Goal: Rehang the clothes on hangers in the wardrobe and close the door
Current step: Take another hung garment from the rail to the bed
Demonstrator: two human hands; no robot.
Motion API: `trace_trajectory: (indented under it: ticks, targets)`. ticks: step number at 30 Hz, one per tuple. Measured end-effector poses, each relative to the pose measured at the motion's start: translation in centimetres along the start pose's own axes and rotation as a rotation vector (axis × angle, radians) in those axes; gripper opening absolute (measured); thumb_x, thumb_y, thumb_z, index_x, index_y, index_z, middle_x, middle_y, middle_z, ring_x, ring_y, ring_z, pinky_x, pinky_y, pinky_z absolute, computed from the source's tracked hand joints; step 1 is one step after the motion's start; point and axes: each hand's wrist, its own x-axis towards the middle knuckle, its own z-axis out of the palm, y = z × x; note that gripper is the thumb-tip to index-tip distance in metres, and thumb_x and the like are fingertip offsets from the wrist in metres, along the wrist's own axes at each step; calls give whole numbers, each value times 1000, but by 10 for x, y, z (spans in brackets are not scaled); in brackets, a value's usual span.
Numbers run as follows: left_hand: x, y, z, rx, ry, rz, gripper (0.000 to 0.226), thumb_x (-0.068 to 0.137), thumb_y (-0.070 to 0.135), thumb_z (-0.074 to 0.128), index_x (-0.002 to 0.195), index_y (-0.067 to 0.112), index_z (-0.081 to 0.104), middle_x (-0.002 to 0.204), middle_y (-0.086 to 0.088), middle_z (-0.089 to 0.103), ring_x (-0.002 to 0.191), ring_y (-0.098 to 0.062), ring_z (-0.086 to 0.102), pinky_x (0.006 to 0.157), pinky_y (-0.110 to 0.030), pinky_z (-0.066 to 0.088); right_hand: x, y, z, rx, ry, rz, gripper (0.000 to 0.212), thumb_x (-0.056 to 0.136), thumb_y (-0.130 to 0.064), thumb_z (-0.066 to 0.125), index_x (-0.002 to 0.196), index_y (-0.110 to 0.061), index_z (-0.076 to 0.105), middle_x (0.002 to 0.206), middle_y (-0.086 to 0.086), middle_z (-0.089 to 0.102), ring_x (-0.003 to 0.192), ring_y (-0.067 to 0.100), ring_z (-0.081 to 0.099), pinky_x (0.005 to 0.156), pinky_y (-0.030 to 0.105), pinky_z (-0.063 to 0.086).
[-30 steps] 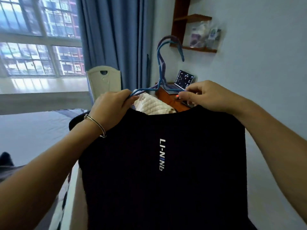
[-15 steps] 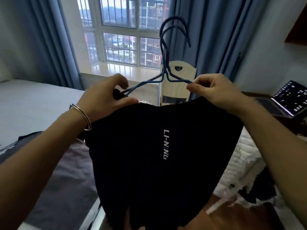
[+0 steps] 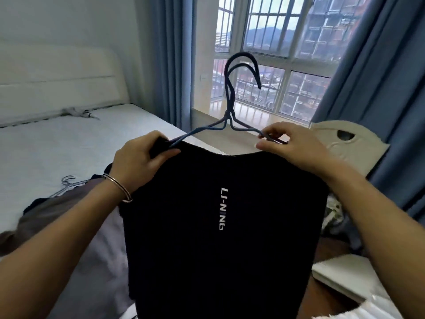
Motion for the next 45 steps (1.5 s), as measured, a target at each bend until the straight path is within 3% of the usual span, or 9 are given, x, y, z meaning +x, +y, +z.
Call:
trace_trajectory:
  ticks: [2, 4, 12, 18, 24, 28, 31, 36, 45]
  targets:
    - [15, -15, 10, 18, 41, -51, 45, 73, 53, 55, 90, 11, 61, 79, -7, 66, 72, -27, 59, 59, -29, 39, 29, 29, 7, -13, -62, 21, 52, 73, -46, 69, 120, -38, 50, 117, -9, 51, 112, 11, 48, 103, 36, 38]
    - [31, -28, 20, 27, 83, -92, 53, 69, 60, 48, 88, 13, 61, 74, -3, 64, 69, -25, 58, 57, -30, 40, 56, 55, 14, -14, -92, 27, 67, 72, -41, 72, 131, -37, 41, 122, -6, 50, 115, 15, 48, 101, 32, 37]
    - [131, -58, 38, 183, 205, -71, 53, 72, 59, 51, 92, 11, 62, 86, -13, 69, 80, -33, 63, 64, -35, 42, 189, 81, 27, 80, 161, -51, 30, 79, -22, 70, 105, -13, 59, 94, -2, 55, 90, 15, 49, 69, 22, 33]
    - [199, -90, 42, 297, 291, -116, 46, 75, 48, 59, 97, 8, 62, 92, -18, 69, 86, -37, 63, 71, -39, 46, 298, 84, 40, 162, 207, -189, 29, 79, -22, 70, 104, -11, 61, 93, -3, 56, 89, 13, 49, 67, 19, 34]
    - [242, -128, 66, 398, 378, -239, 49, 74, 50, 57, 100, 10, 62, 97, -17, 69, 92, -36, 62, 75, -39, 46, 400, 93, 73, 261, 178, -328, 28, 78, -21, 71, 103, -12, 63, 92, -5, 58, 88, 11, 50, 59, -10, 28]
    - [278, -154, 72, 429, 389, -391, 46, 77, 49, 62, 103, 12, 60, 103, -16, 67, 97, -35, 60, 79, -39, 44, 466, 90, 91, 334, 154, -400, 31, 76, -23, 74, 102, -11, 62, 92, -5, 57, 86, 10, 51, 59, -6, 31]
    - [280, -191, 92, 473, 289, -538, 44, 79, 48, 62, 104, 12, 60, 103, -17, 67, 97, -36, 60, 79, -39, 45, 503, 96, 137, 310, 12, -372, 35, 75, -26, 74, 103, -10, 60, 91, -3, 55, 87, 11, 49, 68, 13, 32]
    - [241, -281, 158, 537, -52, -873, 44, 80, 52, 56, 106, 17, 59, 103, -17, 67, 94, -35, 61, 76, -38, 46, 526, 129, 257, 192, -350, -290, 34, 77, -28, 71, 103, -8, 59, 94, 4, 60, 95, 23, 55, 74, 26, 34]
    - [197, -427, 238, 646, -315, -987, 45, 83, 56, 48, 115, 25, 56, 116, -5, 59, 117, -25, 44, 93, -36, 36, 557, 167, 426, 56, -600, -212, 34, 82, -22, 66, 113, -10, 56, 113, 8, 55, 100, 23, 52, 78, 22, 32]
